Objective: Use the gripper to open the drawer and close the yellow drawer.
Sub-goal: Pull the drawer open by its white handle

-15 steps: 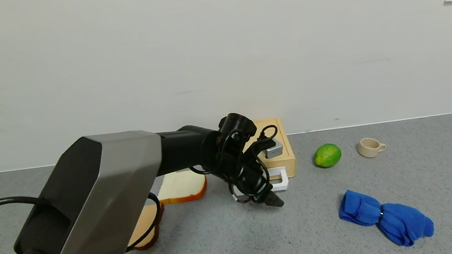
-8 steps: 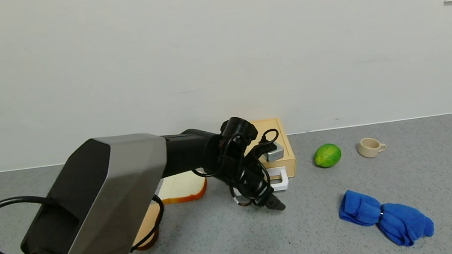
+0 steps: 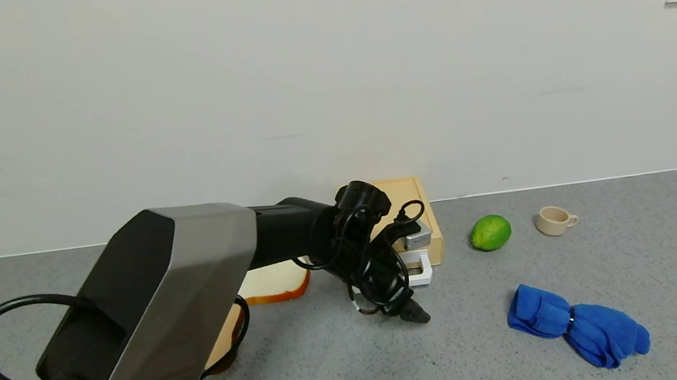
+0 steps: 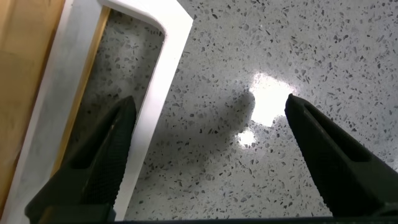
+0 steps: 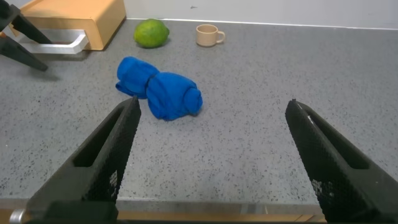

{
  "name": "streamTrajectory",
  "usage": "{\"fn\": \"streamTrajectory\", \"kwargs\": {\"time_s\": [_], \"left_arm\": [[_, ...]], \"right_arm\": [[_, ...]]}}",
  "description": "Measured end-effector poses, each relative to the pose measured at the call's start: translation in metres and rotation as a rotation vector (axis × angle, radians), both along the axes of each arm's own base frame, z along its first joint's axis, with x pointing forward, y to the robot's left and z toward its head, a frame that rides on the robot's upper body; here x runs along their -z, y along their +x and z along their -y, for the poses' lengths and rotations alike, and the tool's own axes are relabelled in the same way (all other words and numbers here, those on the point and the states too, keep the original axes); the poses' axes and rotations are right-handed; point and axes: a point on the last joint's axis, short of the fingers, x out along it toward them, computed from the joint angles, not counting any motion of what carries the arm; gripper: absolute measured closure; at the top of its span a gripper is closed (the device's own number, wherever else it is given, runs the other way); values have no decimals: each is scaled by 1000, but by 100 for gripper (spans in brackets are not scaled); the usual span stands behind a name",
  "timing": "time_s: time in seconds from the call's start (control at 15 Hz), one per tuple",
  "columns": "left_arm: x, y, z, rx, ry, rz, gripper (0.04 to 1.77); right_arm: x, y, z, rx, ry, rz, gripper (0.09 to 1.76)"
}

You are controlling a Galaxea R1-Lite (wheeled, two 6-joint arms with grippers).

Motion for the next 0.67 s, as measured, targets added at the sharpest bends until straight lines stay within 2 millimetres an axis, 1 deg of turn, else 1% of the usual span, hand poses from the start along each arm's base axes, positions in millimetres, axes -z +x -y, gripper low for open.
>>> {"fn": "streamTrajectory", "kwargs": {"time_s": [0.33, 0.67], "left_arm": [[2, -4, 0, 6, 17, -26, 9], [2, -16, 1, 11, 44, -83, 9]], "right_arm": [[0, 0, 0, 0, 0, 0, 14], [0, 0, 0, 0, 0, 0, 14]]}}
